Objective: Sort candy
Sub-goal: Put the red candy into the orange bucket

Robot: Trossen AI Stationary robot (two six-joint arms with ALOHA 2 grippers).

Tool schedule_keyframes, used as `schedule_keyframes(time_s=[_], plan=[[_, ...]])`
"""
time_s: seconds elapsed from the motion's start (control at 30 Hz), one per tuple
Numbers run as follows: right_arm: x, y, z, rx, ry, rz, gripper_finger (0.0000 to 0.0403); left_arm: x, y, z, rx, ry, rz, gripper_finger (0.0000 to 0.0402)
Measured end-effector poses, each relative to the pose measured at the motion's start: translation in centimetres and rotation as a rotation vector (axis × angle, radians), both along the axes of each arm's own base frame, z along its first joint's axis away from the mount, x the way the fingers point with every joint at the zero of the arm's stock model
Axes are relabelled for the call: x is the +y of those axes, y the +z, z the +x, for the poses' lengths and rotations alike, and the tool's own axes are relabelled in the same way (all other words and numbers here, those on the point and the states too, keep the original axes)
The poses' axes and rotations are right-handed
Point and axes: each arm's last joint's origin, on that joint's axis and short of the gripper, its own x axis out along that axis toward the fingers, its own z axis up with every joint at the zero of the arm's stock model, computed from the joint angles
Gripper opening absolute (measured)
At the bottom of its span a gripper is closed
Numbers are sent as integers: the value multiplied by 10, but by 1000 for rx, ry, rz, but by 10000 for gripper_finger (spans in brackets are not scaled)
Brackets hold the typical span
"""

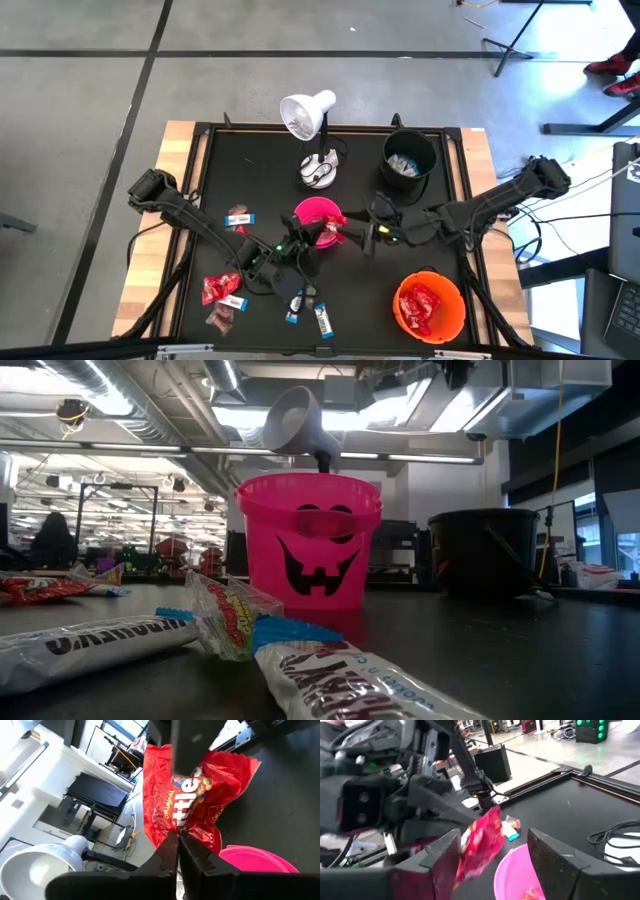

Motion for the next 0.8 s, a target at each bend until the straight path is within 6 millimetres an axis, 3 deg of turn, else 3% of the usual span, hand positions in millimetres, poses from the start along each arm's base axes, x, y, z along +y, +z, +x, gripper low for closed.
schedule_keyframes(time_s=[0.2,0.5,0.8], plan=[[-4,-2,7,-8,52,15,195,-3,2,0,1,-16,11,0],[-2,-2,7,-1,117,-5,22,-4,2,1,5,-34,3,0],[-2,1,4,-8,144,-24,20,-11,9,-6,-7,-74,-18,18]])
